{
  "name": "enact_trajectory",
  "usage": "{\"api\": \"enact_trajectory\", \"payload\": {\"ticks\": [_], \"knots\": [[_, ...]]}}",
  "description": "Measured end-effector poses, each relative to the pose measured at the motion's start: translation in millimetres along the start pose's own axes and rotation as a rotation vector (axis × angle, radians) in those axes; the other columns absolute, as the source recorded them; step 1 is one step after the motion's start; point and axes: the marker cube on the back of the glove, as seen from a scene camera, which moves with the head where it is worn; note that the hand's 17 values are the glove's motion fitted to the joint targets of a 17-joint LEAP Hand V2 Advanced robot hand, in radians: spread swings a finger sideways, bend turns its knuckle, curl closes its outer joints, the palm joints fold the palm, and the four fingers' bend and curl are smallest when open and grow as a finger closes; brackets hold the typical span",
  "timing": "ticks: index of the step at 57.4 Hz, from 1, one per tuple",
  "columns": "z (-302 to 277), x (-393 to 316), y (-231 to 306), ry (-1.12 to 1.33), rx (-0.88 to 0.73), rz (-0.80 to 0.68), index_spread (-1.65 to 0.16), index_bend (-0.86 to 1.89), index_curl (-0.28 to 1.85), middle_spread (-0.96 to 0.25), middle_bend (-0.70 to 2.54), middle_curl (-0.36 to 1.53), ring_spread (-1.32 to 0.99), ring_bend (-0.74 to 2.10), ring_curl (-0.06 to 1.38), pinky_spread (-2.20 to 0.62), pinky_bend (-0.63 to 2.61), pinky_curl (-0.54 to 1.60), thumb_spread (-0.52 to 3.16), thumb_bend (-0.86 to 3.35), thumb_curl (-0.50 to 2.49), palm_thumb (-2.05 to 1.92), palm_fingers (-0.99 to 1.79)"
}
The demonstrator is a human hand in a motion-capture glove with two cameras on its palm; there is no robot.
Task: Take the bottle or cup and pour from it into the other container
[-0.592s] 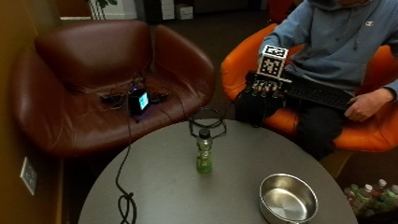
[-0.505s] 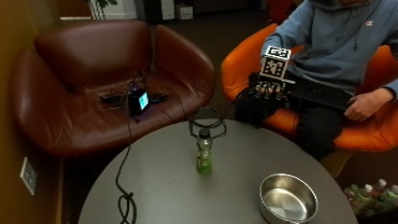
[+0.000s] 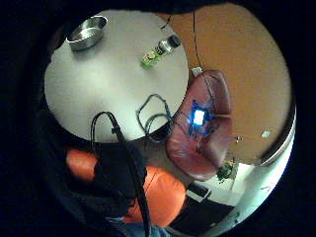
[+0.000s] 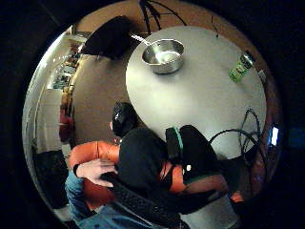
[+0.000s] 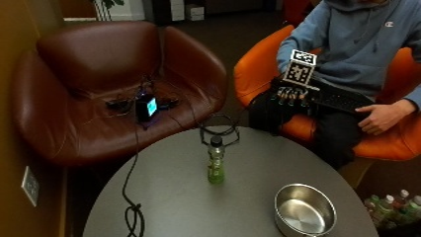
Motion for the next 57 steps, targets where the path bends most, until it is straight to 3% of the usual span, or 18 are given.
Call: {"api": "enact_trajectory", "payload": {"ticks": [27,57], "knots": [[-10.4,26.4,5.4,0.006,-0.008,0.032,-0.45,0.13,0.15,-0.07,0.17,0.24,0.01,0.41,0.23,0.25,0.56,0.32,1.08,-0.02,0.32,0.61,-0.07],[-33.4,124.9,2.9,0.071,-0.01,0.092,-0.44,0.15,0.18,-0.06,0.17,0.25,0.0,0.4,0.26,0.25,0.53,0.33,1.08,-0.02,0.34,0.61,-0.04]]}}
